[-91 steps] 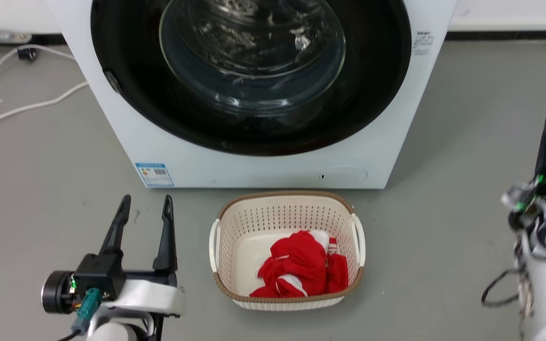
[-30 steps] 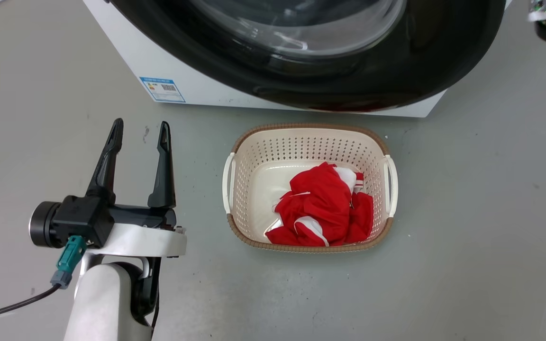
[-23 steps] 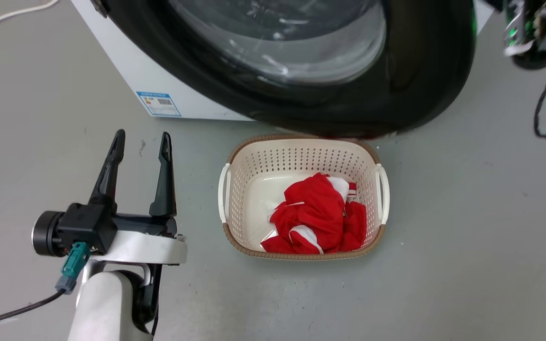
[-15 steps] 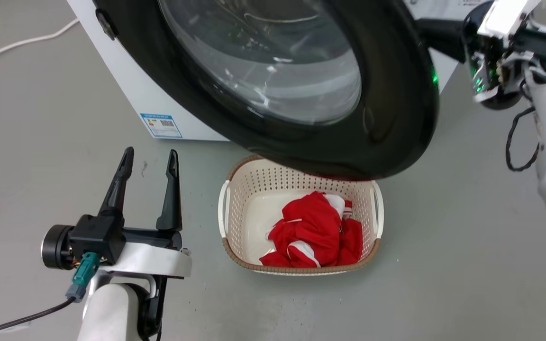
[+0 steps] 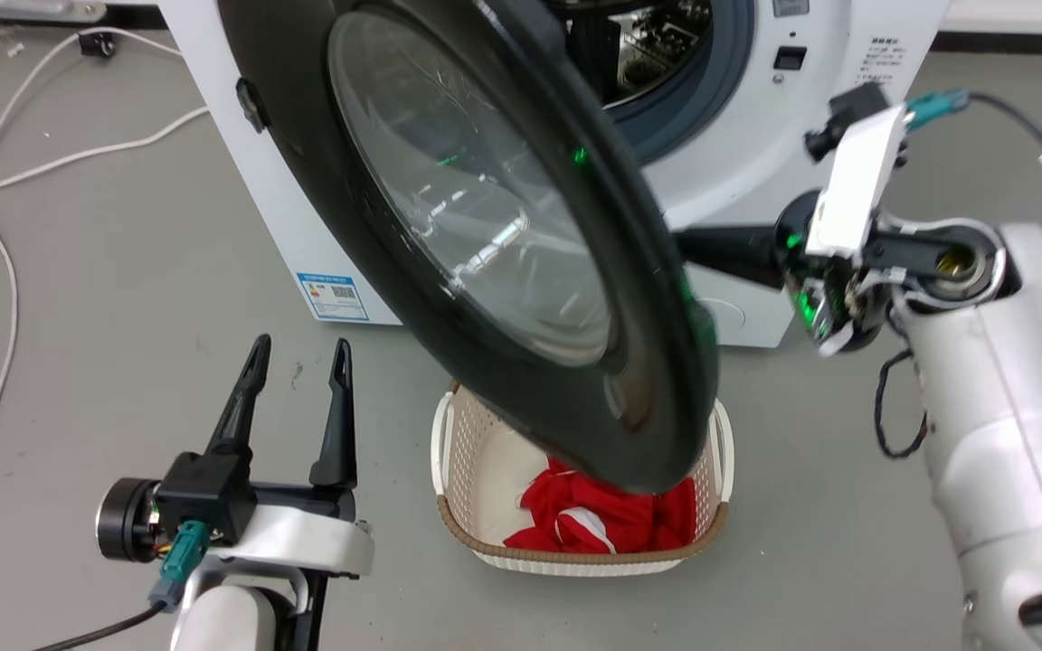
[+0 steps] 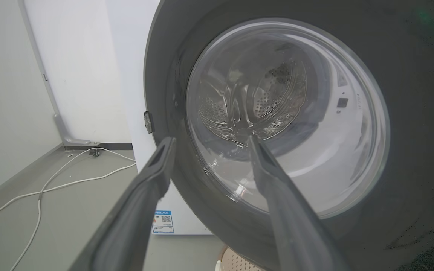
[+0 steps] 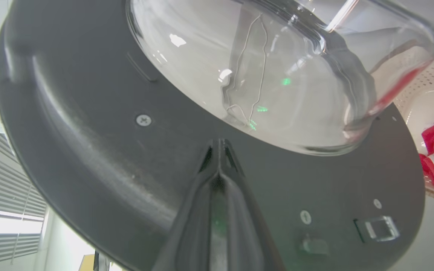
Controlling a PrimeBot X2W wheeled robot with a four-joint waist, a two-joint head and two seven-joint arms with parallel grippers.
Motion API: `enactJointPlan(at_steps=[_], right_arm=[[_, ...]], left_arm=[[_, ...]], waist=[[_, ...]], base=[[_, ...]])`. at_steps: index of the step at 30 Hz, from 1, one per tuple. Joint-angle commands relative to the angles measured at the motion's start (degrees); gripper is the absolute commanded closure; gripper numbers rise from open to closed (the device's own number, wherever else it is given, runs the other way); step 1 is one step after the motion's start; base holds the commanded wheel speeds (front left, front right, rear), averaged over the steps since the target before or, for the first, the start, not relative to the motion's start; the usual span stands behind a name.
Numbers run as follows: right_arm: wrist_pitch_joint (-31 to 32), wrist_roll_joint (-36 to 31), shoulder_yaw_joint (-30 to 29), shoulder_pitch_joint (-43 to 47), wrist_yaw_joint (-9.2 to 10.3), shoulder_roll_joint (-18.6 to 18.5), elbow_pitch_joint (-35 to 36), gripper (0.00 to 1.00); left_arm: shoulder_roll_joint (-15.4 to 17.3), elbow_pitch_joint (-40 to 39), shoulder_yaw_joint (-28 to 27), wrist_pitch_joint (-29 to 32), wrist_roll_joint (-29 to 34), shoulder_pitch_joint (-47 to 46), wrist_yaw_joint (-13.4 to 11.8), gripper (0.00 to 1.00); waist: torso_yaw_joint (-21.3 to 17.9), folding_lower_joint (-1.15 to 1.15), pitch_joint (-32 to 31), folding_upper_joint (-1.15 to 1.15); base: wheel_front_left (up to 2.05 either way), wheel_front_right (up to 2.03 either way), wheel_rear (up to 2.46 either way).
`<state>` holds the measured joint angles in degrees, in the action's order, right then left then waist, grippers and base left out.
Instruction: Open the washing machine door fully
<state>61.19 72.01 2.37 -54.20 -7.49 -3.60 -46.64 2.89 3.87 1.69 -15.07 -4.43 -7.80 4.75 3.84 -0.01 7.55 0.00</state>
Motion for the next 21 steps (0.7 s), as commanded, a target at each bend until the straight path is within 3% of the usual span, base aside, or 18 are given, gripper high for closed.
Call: enactJointPlan(at_steps=[1,8,21], right_arm=[[1.06,0.87,0.99,2.58,0.0,0.81,1.39,1.0],[2.14,5.99,6.99,9.01,0.0,0.93,7.18,1.0],[-2.88,14.45,18.38,13.37,0.0,0.95,12.75,1.0]], left_arm=[[-0.01,0.21,0.26,-0.14,0.12,0.94,-0.21,0.0],[-0.01,0.52,1.61,-0.14,-0.34,2.43,-0.67,0.0],[-0.02,0.81,2.31,-0.14,-0.67,3.93,-1.33,0.0]], waist=[[0.41,0.01,-1.02,0.0],[1.22,0.01,-2.74,0.0],[0.96,0.01,-4.53,0.0]], base=[[0.0,0.0,0.0],[0.0,0.0,0.0],[0.0,0.0,0.0]])
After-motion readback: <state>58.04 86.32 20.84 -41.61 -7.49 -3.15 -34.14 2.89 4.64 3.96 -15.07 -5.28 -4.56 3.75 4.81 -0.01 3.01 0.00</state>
